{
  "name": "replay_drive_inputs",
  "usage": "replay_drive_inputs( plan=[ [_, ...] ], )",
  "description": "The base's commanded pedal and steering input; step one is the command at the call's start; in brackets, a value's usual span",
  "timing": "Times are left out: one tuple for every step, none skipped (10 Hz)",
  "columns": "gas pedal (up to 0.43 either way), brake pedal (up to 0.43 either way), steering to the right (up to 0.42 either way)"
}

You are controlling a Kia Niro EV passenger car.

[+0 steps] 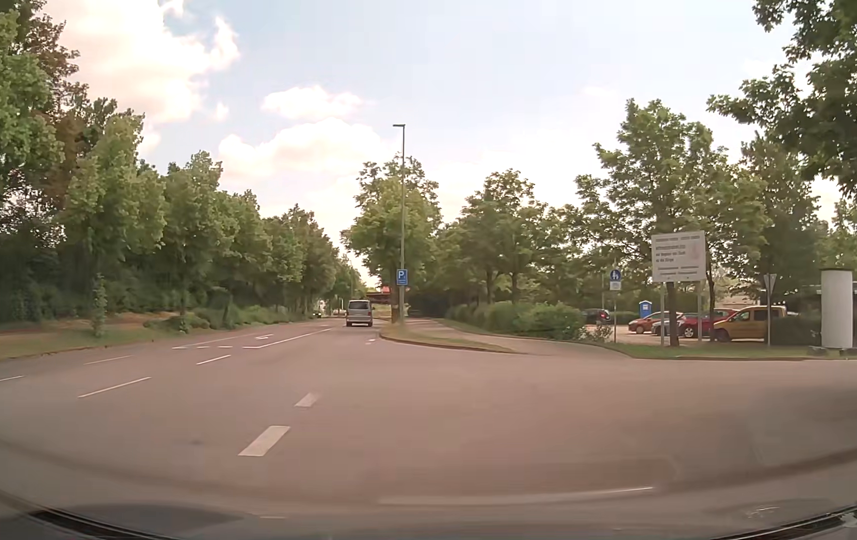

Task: Follow the waypoints while adhering to traffic rules and regulations

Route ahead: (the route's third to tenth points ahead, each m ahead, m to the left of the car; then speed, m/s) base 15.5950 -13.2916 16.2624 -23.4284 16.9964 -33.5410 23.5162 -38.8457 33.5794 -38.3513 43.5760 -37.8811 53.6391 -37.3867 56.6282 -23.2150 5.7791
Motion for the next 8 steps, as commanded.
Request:
replay_drive_inputs(
  plan=[
    [0.0,0.152,0.237],
    [0.0,0.037,0.266],
    [0.0,0.012,0.293],
    [0.0,0.012,0.313],
    [0.0,0.012,0.328],
    [0.0,0.012,0.334],
    [0.059,0.012,0.34],
    [0.079,0.012,0.351]
  ],
)
